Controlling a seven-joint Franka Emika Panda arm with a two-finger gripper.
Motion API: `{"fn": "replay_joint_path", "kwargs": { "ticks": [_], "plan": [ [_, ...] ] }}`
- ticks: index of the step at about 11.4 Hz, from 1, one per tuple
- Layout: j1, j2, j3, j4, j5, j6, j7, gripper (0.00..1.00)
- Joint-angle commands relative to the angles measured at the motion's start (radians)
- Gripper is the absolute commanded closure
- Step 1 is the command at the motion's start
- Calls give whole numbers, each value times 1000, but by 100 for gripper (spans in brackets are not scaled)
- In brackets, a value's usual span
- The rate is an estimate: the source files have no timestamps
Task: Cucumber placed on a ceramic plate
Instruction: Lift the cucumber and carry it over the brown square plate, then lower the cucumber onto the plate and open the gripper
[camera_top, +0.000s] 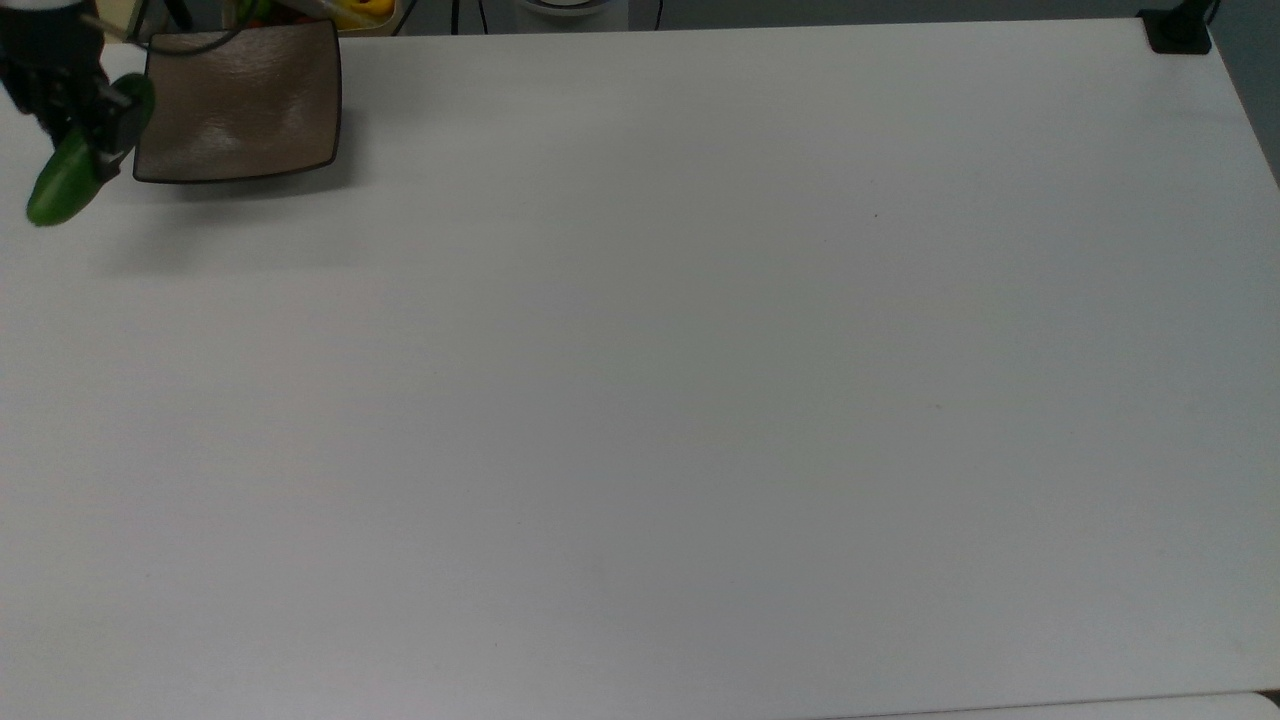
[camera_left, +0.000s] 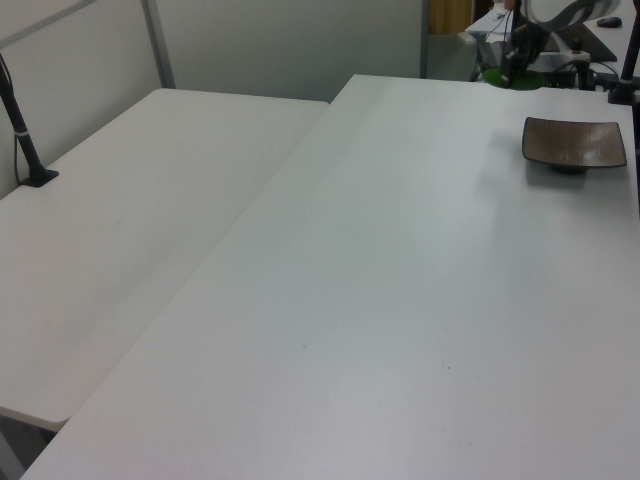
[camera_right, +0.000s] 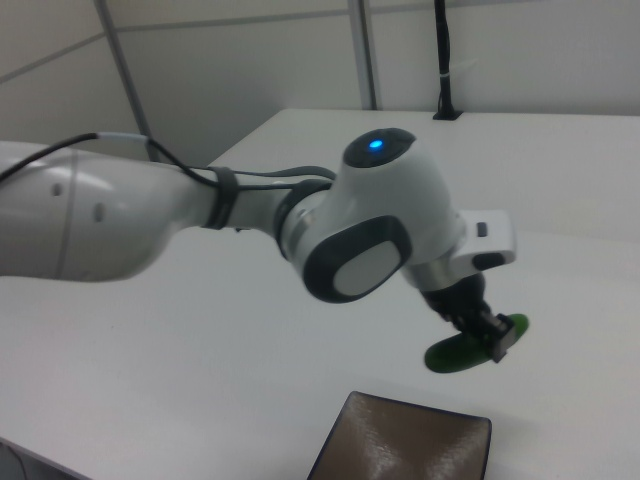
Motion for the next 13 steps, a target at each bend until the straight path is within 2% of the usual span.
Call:
{"fn": "replay_joint_path", "kwargs": {
  "ticks": [1, 3, 7, 9, 10, 11, 12, 13],
  "plan": [
    [-6, -155, 9, -177, 2, -35, -79, 76],
    [-6, -181, 3, -219, 2, -80, -132, 75],
    [-21, -169, -4, -225, -4, -182, -247, 70],
    [-30, -168, -23, -239, -7, -209, -292, 60],
    [-29, -165, -24, -244, -7, -210, -292, 40],
    [-29, -159, -24, -242, -7, -212, -285, 12],
    [-29, -155, -24, -240, -7, -212, -280, 0],
    [-29, -155, -24, -239, -7, -212, -280, 0]
  ]
}}
